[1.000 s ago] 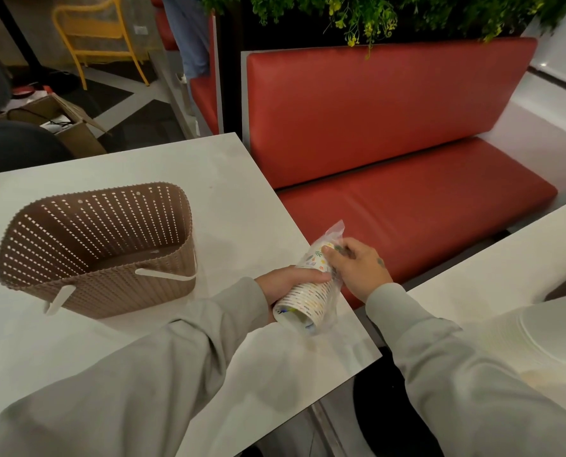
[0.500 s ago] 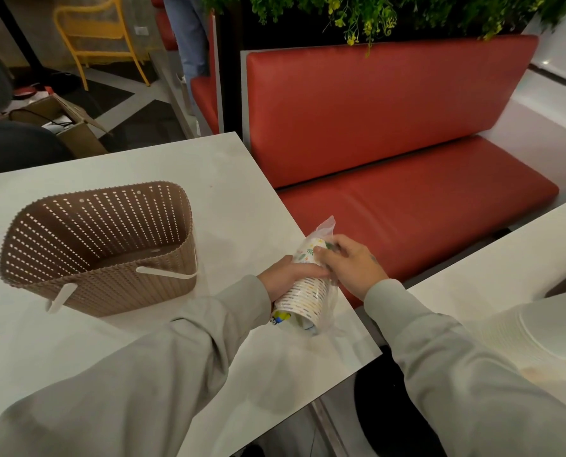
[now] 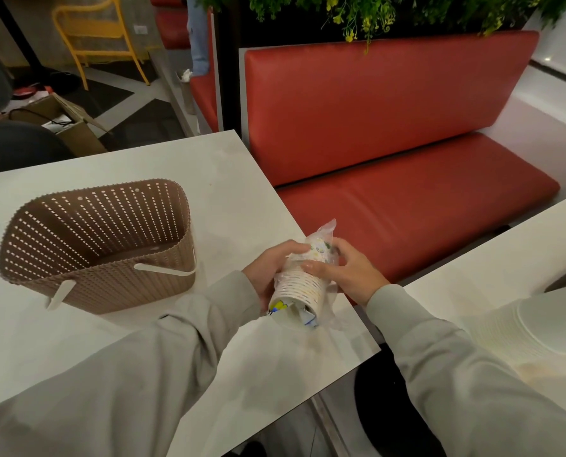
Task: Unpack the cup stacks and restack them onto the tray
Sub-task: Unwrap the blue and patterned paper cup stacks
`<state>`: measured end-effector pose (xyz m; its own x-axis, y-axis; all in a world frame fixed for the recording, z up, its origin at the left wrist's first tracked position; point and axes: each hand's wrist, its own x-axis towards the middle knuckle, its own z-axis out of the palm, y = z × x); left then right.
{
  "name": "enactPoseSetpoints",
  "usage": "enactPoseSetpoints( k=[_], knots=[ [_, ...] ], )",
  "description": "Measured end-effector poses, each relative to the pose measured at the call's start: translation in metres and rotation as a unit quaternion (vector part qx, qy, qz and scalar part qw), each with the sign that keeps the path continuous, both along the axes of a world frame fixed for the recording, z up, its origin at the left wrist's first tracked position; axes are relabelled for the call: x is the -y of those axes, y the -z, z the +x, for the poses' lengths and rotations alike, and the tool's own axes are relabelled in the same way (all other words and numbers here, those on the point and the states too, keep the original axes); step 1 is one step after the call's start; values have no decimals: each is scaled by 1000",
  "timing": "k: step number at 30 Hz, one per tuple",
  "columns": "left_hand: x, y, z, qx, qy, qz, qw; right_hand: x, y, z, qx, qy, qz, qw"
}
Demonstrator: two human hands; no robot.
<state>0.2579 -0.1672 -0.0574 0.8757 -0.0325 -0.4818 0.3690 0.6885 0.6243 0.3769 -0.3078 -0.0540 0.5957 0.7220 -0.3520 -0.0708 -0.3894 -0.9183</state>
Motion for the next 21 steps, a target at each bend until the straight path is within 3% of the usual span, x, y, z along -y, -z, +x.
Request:
enactPoseSetpoints(
  k=[7, 11, 14, 16, 19, 21],
  knots=[
    [0, 0, -8, 35, 42, -4, 998, -3, 2, 3, 54, 17, 7, 998],
    [4, 5, -2, -27, 23, 41, 999, -4, 7, 1, 91, 31, -19, 995],
    [9, 4, 1, -46, 8, 8, 999, -3, 13, -1, 99, 32, -43, 994],
    [14, 3, 3, -71, 2, -59, 996, -2, 11, -2, 82, 41, -46, 995],
    [15, 7, 6, -52, -30, -18, 998, -1, 7, -3, 61, 51, -26, 997],
    [10, 7, 9, -17, -55, -57, 997, -1, 6, -4, 64, 59, -29, 996]
  ],
)
